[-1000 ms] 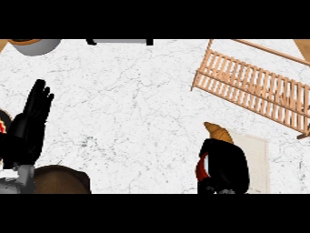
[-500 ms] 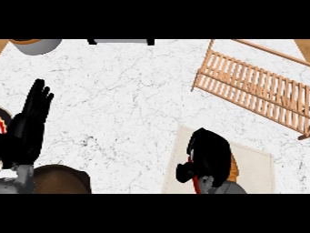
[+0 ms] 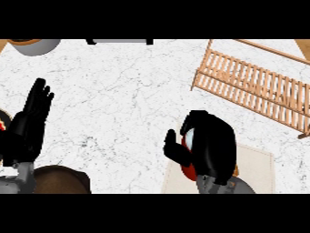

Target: Pick the can from the placemat and place it in the tiered shelf

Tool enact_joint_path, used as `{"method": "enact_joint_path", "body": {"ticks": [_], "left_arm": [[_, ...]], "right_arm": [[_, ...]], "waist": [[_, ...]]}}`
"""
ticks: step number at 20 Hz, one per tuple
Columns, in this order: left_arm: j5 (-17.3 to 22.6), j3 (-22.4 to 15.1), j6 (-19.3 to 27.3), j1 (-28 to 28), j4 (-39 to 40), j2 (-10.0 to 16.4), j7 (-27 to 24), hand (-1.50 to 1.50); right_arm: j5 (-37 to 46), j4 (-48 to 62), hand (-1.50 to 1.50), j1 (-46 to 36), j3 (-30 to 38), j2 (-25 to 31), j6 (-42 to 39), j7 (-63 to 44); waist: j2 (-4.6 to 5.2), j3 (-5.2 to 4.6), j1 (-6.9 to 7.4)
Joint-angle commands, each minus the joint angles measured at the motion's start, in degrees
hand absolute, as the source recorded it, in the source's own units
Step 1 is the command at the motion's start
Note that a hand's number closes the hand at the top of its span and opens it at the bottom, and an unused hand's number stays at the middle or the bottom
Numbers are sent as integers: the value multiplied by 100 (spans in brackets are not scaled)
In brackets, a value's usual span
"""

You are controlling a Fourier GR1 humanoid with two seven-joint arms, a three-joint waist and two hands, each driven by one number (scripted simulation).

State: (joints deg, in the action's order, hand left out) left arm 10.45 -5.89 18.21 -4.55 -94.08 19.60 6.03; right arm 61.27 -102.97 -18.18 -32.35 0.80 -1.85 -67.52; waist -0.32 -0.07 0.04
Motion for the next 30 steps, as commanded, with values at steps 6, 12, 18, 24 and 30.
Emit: {"method": "enact_joint_path", "body": {"ticks": [6,12,18,24,30], "left_arm": [[-13,-48,-57,30,145,-137,-94,0],[-98,136,51,-146,-3,3,97,0],[21,213,-222,139,-14,48,-95,0],[-153,121,-59,249,-284,-108,105,0],[-154,272,-231,195,-361,-92,177,0]], "right_arm": [[1334,-1025,150,-893,538,-77,77,-1761],[1648,-1546,150,-1242,1103,-77,-1153,-1748],[1652,-1483,150,-1417,2305,-78,-1302,-972],[1546,-1299,150,-1424,3201,25,-989,-191],[1483,-457,150,-1365,3668,-5,-128,442]], "waist": [[-22,-10,-74],[-22,-5,-80],[15,1,-7],[24,9,16],[37,9,37]]}}
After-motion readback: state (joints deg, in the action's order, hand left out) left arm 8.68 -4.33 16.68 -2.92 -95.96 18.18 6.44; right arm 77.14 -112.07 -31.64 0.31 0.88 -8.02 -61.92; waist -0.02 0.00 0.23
